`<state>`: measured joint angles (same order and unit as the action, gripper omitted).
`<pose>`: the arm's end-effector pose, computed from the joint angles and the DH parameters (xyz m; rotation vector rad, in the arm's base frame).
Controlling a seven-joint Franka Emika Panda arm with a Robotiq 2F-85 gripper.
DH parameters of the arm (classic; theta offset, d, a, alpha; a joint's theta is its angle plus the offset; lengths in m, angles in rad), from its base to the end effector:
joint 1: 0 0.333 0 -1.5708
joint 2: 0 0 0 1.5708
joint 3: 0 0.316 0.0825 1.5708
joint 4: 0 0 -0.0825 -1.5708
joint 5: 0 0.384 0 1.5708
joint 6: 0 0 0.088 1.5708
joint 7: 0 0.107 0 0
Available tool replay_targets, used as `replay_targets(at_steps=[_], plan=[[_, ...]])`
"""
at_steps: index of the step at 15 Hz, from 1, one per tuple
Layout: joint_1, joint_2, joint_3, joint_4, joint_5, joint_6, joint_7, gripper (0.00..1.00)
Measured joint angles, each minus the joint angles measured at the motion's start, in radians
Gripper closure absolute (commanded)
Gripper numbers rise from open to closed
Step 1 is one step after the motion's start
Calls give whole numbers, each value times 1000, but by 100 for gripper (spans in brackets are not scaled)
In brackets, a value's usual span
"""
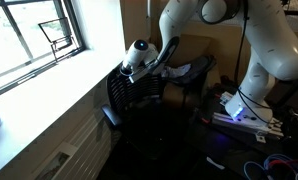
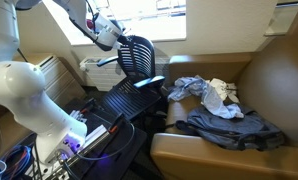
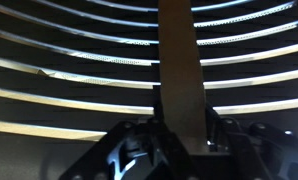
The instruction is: Take the belt on the back rest and put it on the chair
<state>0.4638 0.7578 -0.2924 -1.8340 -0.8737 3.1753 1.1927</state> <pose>0.6265 0.1983 0.1669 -2.9916 0.0027 -0.9476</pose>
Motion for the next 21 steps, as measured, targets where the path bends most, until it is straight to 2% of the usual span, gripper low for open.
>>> replay_targets(at_steps=[2, 4, 6, 8, 10, 15, 18, 21], plan=[[-36, -3, 44, 0, 17, -11, -6, 89], [-122, -21, 157, 0, 62, -77, -51, 92], [-199, -49, 272, -1, 216, -170, -205, 92], [-224, -110, 328, 0, 375, -273, -351, 92], [-202, -198, 316, 1, 477, -347, -427, 92], [-105, -423, 201, 0, 495, -386, -389, 92], [-75, -556, 177, -2, 439, -384, -297, 92], [-39, -691, 155, 2, 284, -381, -115, 92]])
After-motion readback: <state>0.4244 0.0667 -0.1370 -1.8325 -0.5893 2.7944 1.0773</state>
